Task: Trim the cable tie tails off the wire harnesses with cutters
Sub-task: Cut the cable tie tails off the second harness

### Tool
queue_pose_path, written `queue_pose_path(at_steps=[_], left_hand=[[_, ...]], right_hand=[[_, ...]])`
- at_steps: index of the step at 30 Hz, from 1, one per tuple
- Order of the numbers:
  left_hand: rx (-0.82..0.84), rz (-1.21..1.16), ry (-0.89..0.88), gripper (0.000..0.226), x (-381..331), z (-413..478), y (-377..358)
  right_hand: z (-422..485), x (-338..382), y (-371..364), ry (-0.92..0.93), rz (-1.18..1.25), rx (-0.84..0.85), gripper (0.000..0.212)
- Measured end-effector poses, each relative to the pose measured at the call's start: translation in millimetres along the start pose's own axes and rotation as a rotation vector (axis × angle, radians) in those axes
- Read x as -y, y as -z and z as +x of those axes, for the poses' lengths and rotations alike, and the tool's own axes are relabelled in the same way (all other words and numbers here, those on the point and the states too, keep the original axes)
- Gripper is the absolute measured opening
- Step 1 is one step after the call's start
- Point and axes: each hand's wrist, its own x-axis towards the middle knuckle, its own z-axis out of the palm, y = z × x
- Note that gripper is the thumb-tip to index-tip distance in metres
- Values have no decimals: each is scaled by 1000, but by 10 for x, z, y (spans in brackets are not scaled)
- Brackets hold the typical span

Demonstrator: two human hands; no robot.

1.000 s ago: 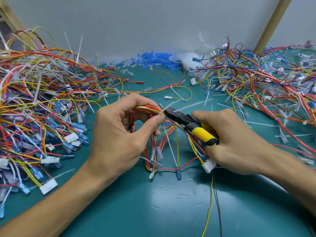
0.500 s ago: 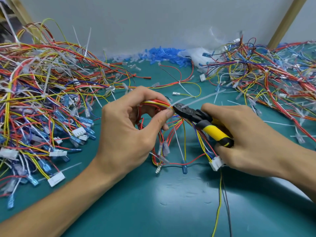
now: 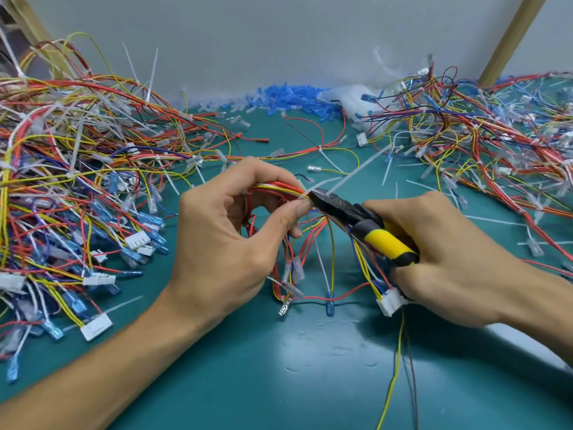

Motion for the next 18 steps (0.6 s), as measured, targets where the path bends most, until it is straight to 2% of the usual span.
queue_pose_path(at_steps=[5, 10, 18], left_hand=[[8, -13, -17, 12, 25, 21, 5], [13, -11, -13, 12, 28, 24, 19], [22, 14, -20, 10, 43, 15, 15]], right_hand=[[56, -57, -29, 50, -101, -89, 27], [45, -74, -8, 92, -179, -97, 31], [52, -55, -24, 54, -140, -57, 19]])
